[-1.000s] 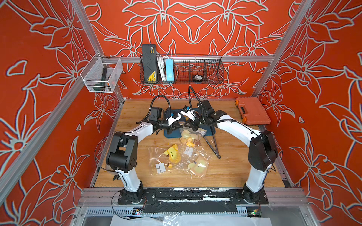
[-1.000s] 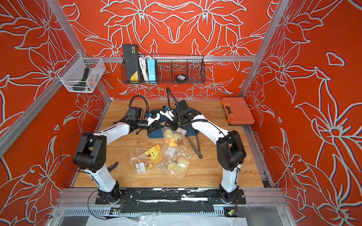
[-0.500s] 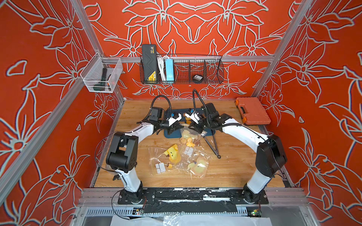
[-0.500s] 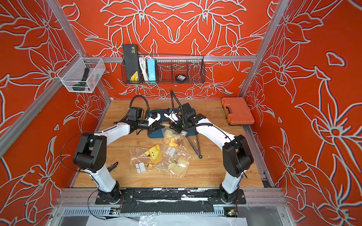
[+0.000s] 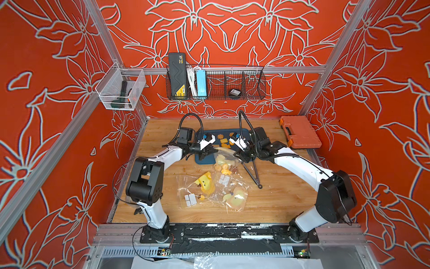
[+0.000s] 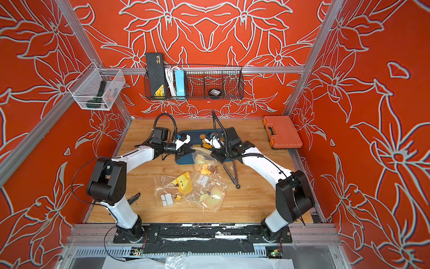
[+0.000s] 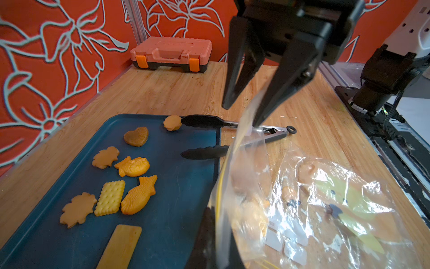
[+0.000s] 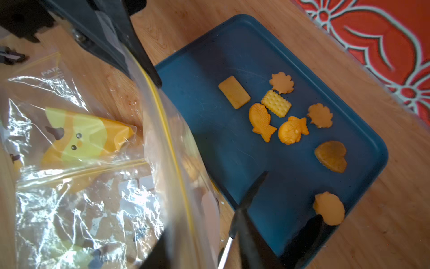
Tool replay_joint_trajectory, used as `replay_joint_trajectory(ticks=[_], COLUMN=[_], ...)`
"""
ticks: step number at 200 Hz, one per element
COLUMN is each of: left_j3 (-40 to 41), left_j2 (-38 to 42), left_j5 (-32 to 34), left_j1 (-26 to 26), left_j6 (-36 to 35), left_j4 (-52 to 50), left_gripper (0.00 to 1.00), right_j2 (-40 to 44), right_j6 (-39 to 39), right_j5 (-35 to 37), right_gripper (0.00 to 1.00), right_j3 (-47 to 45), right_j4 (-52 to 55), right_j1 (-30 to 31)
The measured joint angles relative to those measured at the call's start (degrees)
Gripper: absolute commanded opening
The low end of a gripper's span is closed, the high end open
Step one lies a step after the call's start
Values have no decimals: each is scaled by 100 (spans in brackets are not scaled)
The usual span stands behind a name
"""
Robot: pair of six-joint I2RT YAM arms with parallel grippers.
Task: Put the cookies into a resealable bag to prevent moisture
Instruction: Close the ziploc bag at the center of the board.
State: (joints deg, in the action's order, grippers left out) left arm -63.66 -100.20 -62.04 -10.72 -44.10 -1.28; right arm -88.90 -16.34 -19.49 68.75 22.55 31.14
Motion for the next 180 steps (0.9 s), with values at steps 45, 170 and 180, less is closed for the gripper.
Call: replay_joint_trajectory(ticks=[45,170,180], left_j3=[0,0,0], left_j2=[0,39,46], left_j5=[0,-94,-105], left_j1=[-9,-13,-15], left_j6=[0,76,98], left_j4=[0,94,85], left_gripper=[0,36,30], right_j2=[184,562,564], right_j6=[-55,-120,-94], right_j5=[48,205,210], right_gripper=[47,20,21], right_j3=[-90,-293,-293], right_j4=[55,409,420], right_j1=[-70,-76,-76])
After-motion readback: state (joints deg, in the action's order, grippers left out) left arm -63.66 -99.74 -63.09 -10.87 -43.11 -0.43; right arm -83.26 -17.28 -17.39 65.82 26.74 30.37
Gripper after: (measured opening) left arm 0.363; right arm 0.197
